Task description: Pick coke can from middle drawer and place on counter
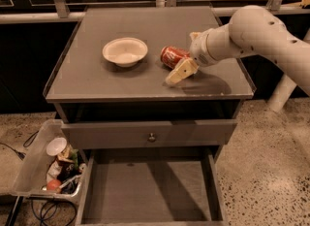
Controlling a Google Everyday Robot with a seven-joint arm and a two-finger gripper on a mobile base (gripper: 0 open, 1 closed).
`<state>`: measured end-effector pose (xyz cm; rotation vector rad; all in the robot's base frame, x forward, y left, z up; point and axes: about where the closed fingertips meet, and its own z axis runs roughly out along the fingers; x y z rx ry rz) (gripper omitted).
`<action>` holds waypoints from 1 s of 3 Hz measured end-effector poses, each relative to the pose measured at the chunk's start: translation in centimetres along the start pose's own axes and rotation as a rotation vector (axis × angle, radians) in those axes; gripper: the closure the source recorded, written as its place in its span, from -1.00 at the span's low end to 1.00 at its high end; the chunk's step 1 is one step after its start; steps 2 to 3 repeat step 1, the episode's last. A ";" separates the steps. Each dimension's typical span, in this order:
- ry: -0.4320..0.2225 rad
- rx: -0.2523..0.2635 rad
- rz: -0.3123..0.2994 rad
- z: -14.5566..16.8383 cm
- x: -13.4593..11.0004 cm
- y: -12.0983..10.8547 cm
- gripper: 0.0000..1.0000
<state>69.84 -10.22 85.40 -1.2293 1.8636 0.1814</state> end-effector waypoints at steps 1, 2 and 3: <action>0.000 0.000 0.000 0.0 0.0 0.0 -1.00; 0.000 0.000 0.000 0.0 0.0 0.0 -1.00; 0.000 0.000 0.000 0.0 0.0 0.0 -1.00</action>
Offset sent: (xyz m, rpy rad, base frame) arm 0.0000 0.0000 0.0000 0.0000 0.0000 0.0000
